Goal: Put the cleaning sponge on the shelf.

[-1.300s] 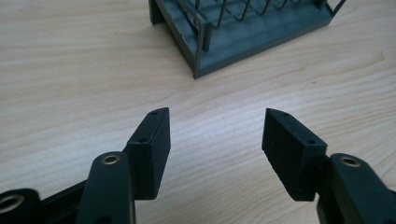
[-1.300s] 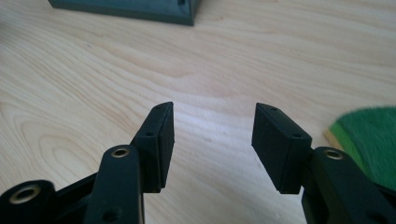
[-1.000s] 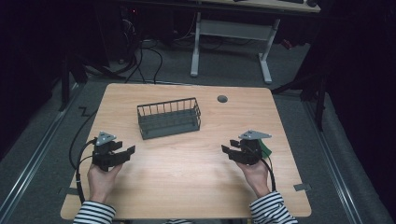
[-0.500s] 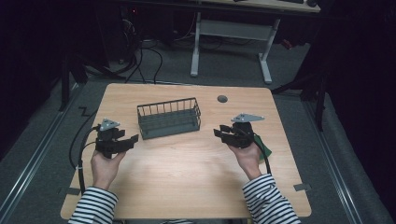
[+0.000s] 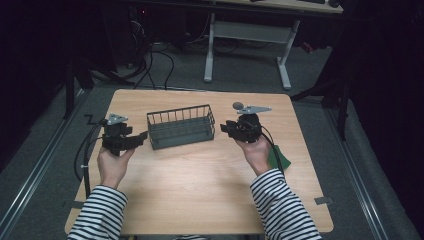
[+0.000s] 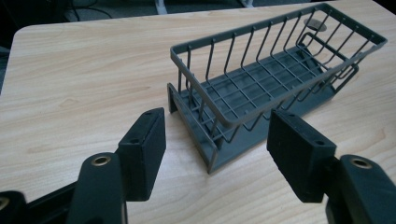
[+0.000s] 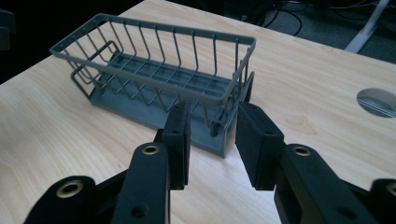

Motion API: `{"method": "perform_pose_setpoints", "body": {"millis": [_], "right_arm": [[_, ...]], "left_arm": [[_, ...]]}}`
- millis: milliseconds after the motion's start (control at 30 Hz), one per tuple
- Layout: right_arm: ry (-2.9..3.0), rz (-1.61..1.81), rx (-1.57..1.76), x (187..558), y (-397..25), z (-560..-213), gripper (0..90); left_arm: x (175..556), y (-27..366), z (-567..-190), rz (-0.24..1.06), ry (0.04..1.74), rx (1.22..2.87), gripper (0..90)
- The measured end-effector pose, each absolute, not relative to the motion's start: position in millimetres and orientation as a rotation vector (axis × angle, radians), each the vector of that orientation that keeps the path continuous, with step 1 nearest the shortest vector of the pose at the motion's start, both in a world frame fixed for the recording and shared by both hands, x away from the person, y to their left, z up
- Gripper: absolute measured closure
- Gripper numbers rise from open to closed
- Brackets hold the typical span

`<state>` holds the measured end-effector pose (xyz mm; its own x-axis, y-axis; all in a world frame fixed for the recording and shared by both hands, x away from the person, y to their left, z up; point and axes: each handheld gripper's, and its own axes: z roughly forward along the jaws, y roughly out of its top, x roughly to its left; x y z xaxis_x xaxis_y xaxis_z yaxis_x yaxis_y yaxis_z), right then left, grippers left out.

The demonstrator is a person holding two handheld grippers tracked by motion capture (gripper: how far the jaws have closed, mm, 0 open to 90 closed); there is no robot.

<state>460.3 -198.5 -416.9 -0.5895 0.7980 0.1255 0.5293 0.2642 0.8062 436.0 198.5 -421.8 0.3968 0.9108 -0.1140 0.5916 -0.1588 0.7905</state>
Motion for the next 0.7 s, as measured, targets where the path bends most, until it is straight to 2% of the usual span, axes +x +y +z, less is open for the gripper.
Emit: {"method": "perform_pose_setpoints", "body": {"millis": [300, 700], "right_arm": [[2.224, 1.207, 1.240, 486.1, -182.7, -409.3, 65.8], [2.217, 1.153, 1.348, 517.1, -169.6, -430.1, 64.0]], "left_arm": [[455.0, 196.2, -426.5, 0.478, 1.328, 1.834, 41.9], [474.0, 184.5, -440.9, 0.481, 1.366, 1.832, 46.2]]}}
